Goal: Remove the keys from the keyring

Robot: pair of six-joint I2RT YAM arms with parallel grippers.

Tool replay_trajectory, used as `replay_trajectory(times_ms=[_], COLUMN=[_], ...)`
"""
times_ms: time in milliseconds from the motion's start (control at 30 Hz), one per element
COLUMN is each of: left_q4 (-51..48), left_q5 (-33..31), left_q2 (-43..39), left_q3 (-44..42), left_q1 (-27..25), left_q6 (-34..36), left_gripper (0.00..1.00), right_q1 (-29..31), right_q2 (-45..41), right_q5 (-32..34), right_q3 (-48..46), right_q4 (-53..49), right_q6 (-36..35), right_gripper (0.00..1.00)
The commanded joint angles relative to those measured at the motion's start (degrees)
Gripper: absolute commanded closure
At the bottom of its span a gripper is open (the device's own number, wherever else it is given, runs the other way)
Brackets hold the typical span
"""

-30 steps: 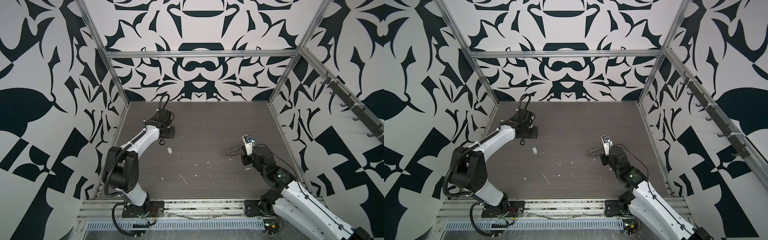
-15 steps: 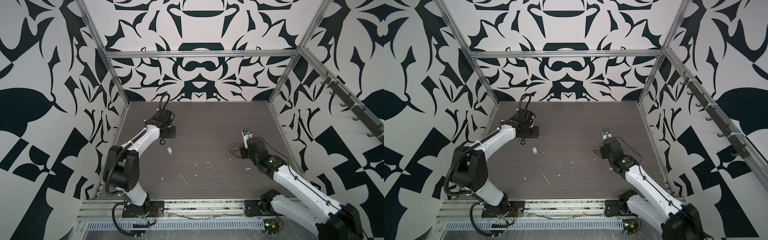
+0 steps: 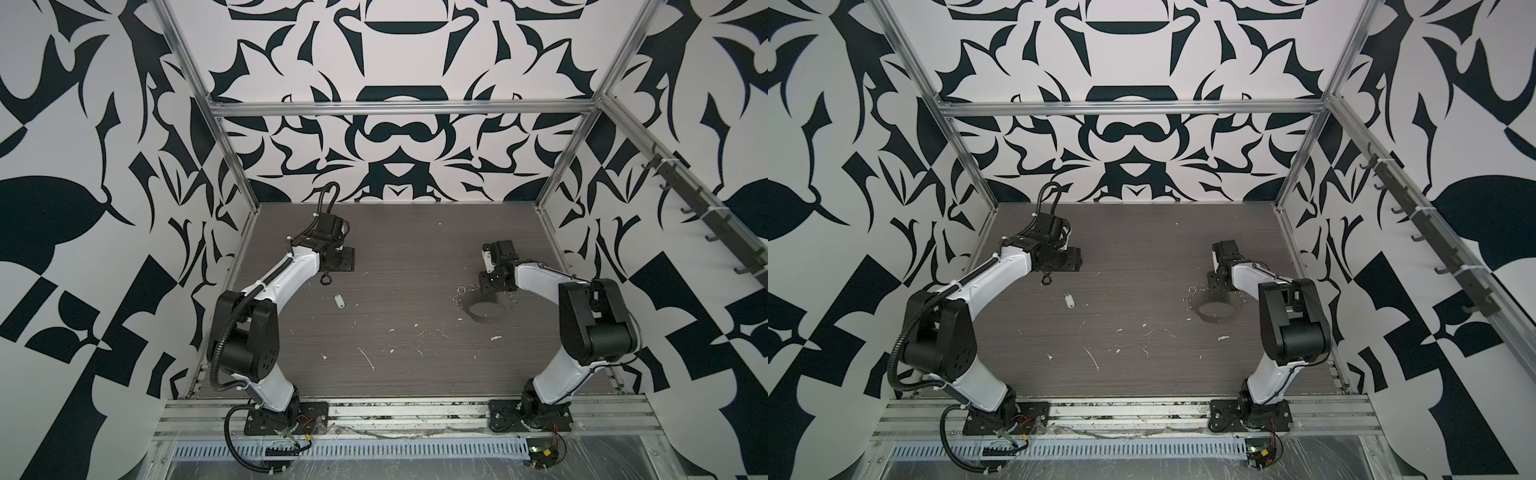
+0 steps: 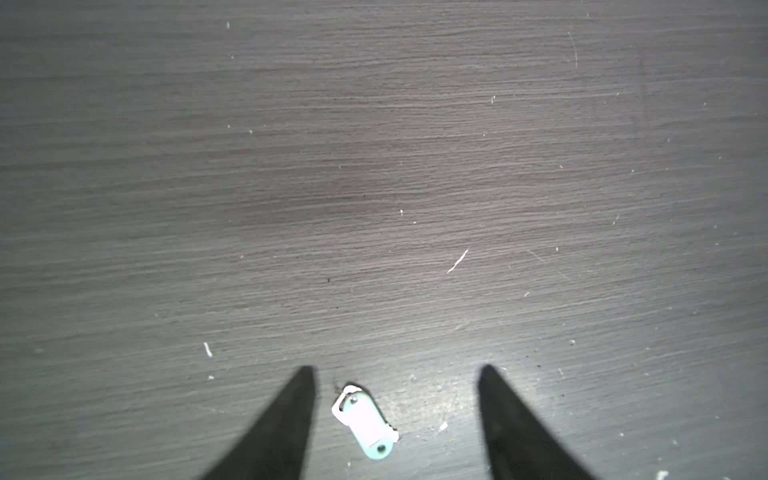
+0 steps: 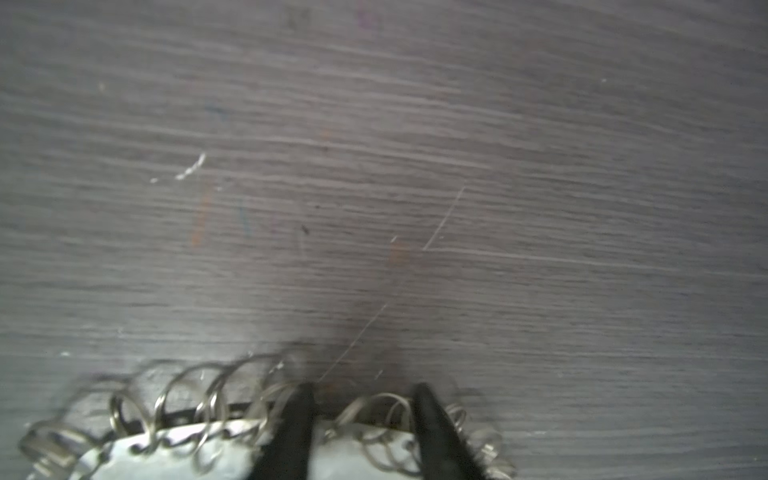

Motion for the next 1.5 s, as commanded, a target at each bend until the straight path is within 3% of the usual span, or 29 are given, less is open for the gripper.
replay_trajectory(times_ms=[0,167,367,433,500,667,833,867,967,1167,1300,1367,1467], left_q4=[0.89,13.41,50.3,62.77,69.17,71.35,79.38,80.16,81.63,83.04,78.88,83.21,93.87], left_q5=[0.85,0.83,-7.47,-8.03,-8.33,-17.06,-21.58,-21.77,-23.12,-29.21,-26.11,-22.5,-18.67], left_q2=[-2.8,-9.81,-23.65,-26.01,-26.52,-26.54,-26.33,-26.36,-25.17,-25.66,-26.35,-23.65,-13.33], left_q3=[0.52,-6.62,-29.61,-36.93,-40.84,-43.92,-50.1,-51.04,-53.08,-56.08,-57.0,-58.42,-58.89], left_q1=[1.74,4.33,5.14,5.63,5.92,5.94,6.47,6.46,6.68,7.9,9.92,12.29,15.82], left_q6=[-0.02,1.42,5.3,9.37,12.94,12.62,13.38,13.64,13.59,10.6,11.33,10.36,9.27], left_gripper=[0.01,0.0,0.01,0.0,0.0,0.01,0.01,0.01,0.01,0.01,0.01,0.0,0.01], right_q1=[0.34,-0.26,-1.49,-1.67,-1.67,-1.69,-1.6,-1.27,-1.19,-1.2,-1.2,-1.2,-1.17], right_q2=[-7.44,-17.58,-27.56,-26.56,-23.99,-16.92,-4.68,-4.43,-8.06,-7.29,-7.15,-7.13,-7.13], right_q5=[-1.49,3.1,4.71,6.2,8.28,10.52,8.02,7.34,6.34,6.33,4.17,4.17,4.16], right_q3=[2.57,-3.83,-23.48,-27.12,-29.28,-36.61,-43.83,-43.98,-40.97,-33.76,-34.28,-34.26,-34.2], right_q4=[-2.85,6.67,34.35,40.67,46.25,64.38,90.62,92.13,80.62,68.05,69.22,69.46,69.26], right_q6=[0.35,2.36,4.91,5.11,5.85,5.02,3.73,2.67,2.94,2.44,2.29,2.25,2.28], right_gripper=[0.03,0.01,0.01,0.01,0.01,0.01,0.0,0.0,0.0,0.0,0.0,0.0,0.0])
